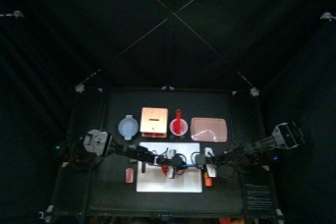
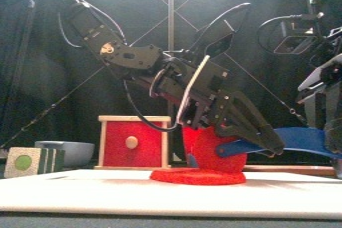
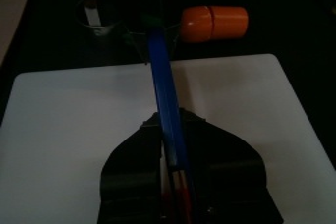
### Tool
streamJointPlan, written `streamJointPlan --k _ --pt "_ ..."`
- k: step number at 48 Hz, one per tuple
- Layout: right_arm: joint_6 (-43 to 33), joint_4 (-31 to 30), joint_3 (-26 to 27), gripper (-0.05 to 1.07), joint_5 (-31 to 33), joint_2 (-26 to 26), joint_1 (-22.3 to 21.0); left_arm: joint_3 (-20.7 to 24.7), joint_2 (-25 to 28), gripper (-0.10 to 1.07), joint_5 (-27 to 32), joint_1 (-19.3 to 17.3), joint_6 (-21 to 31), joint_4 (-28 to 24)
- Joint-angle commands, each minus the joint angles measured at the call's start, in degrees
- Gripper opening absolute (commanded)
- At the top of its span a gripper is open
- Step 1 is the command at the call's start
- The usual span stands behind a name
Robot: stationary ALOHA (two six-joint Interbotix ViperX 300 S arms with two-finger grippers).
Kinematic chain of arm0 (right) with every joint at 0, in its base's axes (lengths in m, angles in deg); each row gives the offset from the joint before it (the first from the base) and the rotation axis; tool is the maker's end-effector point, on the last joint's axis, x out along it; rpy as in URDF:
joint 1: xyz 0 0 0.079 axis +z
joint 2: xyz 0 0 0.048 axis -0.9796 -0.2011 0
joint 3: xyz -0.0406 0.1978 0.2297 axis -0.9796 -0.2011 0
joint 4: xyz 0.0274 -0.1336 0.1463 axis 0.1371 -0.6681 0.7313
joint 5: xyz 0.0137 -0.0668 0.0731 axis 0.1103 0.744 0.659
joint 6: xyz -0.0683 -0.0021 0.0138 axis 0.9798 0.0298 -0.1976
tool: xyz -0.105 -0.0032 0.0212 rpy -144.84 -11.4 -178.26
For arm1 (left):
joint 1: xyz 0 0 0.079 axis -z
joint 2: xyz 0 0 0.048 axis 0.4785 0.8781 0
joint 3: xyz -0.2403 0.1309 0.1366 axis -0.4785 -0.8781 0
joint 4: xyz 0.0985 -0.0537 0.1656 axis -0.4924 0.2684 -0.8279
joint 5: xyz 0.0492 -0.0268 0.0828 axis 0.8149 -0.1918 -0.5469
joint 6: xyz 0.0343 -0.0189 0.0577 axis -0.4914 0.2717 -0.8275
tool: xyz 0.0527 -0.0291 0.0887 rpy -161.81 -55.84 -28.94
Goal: Cut dough in half
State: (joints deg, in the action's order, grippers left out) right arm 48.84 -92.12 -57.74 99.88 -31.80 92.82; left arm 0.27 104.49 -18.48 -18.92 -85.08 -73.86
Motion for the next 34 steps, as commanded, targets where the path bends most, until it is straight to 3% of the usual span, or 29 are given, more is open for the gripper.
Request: streamJointPlan --k 1,34 --pt "0.18 0.0 -0.26 0.32 1.76 2.37 0.09 -0.18 0.26 0.39 1.14 0.79 -0.35 -0.53" --pt "0.44 1.76 -2.11 0.32 7.82 8.61 1.76 5.45 3.08 0.39 3.78 0.26 -0.35 -1.67"
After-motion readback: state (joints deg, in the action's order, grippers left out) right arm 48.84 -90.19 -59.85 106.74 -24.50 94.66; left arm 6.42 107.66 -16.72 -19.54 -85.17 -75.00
